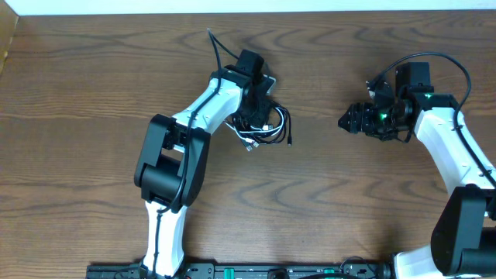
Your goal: Untangle cables
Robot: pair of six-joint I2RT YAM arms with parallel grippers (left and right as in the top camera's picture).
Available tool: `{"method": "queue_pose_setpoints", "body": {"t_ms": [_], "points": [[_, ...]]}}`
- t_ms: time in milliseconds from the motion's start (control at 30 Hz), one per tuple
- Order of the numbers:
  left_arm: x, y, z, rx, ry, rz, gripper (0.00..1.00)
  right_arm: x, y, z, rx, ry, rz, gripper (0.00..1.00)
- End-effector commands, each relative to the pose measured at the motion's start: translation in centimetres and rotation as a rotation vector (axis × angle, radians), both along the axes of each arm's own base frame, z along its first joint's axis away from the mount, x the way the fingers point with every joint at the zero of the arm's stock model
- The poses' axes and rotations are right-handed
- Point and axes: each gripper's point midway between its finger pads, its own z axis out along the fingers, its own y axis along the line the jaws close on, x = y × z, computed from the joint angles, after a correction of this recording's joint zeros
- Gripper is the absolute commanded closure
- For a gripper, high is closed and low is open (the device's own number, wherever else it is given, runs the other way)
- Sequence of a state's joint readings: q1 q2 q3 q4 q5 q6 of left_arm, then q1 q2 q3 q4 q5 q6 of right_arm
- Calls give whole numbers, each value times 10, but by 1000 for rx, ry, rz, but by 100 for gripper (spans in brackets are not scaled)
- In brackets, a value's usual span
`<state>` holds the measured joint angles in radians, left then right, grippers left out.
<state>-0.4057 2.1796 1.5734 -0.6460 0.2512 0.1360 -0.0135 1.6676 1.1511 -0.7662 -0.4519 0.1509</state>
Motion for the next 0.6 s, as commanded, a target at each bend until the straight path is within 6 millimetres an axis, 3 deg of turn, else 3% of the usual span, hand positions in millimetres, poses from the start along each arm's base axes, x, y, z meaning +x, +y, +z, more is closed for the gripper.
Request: {"method": "queue_pose_setpoints", "body": {"t_ms": [0,33,67,133,200,300,333,500,567], "points": [[-14,9,-43,107,63,-20,78,4,1,10,-4,-35,10,32],[-14,9,-43,118,59,-19,90,4,1,10,-4,-35,10,32],[-14,8,-43,121,57,-17,93,4,1,10,-4,-35,10,32],[-9,4,-30,104,37,20,93,5,0,11,-4,-40,10,32],[1,1,-4,63,-1,98,93,7,1,11,-1,-48,11,32],[11,-13,66,-84,-88,160,93,10,11,18,59,-75,32,33],[9,-21,98,-156,-121,160,93,13,18,23,103,-94,47,34],[-14,-41,181,-372,-167,96,93,17,44,41,227,-155,119,37],[-24,-47,196,-429,-154,67,93,19,57,47,255,-181,156,37]]}}
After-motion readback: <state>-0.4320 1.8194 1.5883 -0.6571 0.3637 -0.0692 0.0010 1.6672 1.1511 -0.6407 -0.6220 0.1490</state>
